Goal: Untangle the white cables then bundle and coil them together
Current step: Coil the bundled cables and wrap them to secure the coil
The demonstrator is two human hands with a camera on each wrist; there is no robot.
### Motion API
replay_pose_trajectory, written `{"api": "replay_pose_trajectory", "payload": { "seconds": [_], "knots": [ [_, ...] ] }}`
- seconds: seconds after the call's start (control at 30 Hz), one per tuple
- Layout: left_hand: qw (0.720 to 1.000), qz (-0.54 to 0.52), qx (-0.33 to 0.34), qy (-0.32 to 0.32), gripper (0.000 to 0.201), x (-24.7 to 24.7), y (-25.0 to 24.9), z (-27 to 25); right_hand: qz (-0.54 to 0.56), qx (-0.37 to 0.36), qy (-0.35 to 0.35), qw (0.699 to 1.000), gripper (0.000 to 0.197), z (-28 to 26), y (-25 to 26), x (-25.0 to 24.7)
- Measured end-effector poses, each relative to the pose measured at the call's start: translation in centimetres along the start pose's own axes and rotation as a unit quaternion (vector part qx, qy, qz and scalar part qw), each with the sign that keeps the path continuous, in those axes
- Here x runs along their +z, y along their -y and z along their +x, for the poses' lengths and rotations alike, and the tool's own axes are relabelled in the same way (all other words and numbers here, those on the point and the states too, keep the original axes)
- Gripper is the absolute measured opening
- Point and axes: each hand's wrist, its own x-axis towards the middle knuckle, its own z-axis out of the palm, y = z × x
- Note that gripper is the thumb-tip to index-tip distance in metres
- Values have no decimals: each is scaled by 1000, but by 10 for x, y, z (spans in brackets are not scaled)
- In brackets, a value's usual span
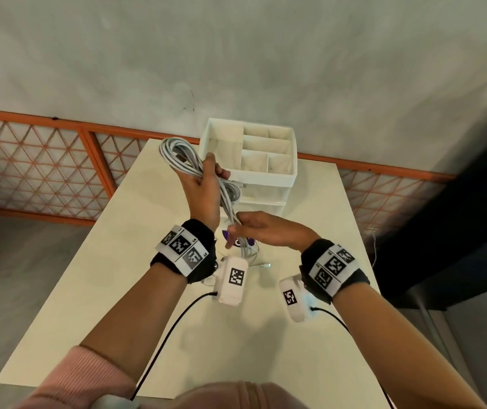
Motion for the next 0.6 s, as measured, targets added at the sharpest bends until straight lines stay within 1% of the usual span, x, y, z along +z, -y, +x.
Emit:
{"api": "replay_pose_trajectory", "payload": {
  "seconds": [0.03,0.1,0.13,0.2,0.27,0.3,0.33,0.37,0.4,0.47,0.53,0.57,0.6],
  "knots": [
    [1000,-15,-14,-1,9,1,-1,1,22,-6,8,1000,44,0,-1,3],
    [997,-64,-45,-14,12,1,-6,6,86,-18,3,996,39,-3,-4,7],
    [994,-85,-58,-27,16,0,-10,8,117,-22,-1,993,39,-4,-6,9],
    [990,-113,-71,-53,20,-4,-17,14,165,-19,-7,986,45,-9,-13,11],
    [987,-123,-74,-72,25,-10,-20,19,201,3,-22,979,54,-13,-19,10],
    [987,-119,-74,-79,35,-12,-20,20,198,13,-31,980,58,-14,-19,8],
    [987,-113,-77,-82,44,-14,-18,21,176,14,-39,983,59,-15,-19,7],
    [988,-106,-79,-81,48,-15,-16,21,143,9,-45,989,56,-16,-18,7],
    [989,-99,-80,-75,45,-15,-14,19,110,-1,-44,993,52,-17,-16,8],
    [991,-86,-77,-60,30,-14,-10,16,50,-10,-35,998,45,-18,-12,9],
    [994,-69,-77,-45,22,-11,-10,9,8,-1,-18,1000,40,-16,-11,11],
    [994,-63,-81,-34,15,-11,-10,7,-7,3,-11,1000,39,-14,-10,11],
    [994,-61,-91,-22,13,-9,-10,4,-21,10,-8,1000,40,-14,-10,11]
  ]
}}
